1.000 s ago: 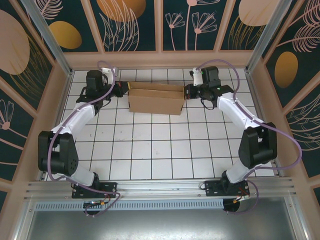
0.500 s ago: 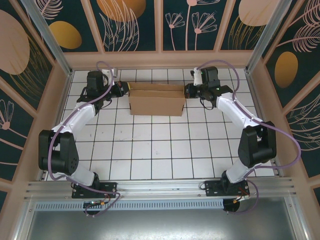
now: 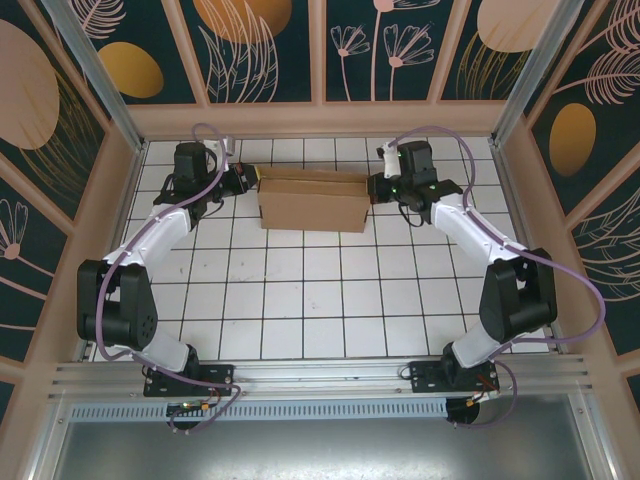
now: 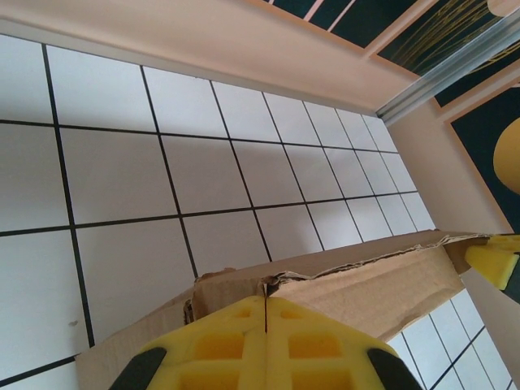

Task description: Fold the paper box

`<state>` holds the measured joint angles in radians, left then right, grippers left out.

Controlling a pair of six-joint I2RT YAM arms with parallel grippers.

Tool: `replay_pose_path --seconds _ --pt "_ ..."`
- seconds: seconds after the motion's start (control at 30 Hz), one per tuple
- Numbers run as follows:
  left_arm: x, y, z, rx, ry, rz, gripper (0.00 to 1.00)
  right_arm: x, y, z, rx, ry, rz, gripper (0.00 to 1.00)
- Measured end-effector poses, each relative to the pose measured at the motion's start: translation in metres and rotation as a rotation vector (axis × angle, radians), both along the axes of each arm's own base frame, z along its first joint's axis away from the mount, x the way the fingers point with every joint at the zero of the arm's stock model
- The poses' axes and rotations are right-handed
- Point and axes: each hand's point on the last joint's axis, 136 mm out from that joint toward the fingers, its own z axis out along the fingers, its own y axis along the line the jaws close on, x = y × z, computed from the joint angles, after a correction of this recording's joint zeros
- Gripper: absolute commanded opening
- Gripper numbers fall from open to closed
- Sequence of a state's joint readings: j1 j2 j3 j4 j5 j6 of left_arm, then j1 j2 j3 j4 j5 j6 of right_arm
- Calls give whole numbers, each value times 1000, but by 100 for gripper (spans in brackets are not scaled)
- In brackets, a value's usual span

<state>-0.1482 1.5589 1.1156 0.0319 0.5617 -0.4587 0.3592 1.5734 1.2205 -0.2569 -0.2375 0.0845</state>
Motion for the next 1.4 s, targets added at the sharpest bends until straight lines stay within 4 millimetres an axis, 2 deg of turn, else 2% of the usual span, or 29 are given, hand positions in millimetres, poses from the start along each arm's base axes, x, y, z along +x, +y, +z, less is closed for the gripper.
replay_pose_path --seconds 0.43,0.53,1.4 --pt "-2 1 -12 -77 78 54 0 -1 6 0 -20 -14 -1 0" --pt "-3 4 -20 -57 86 66 0 -2 7 0 -21 -15 1 0" --pt "-2 24 -21 153 -13 115 0 -6 17 -2 -35 -31 40 0"
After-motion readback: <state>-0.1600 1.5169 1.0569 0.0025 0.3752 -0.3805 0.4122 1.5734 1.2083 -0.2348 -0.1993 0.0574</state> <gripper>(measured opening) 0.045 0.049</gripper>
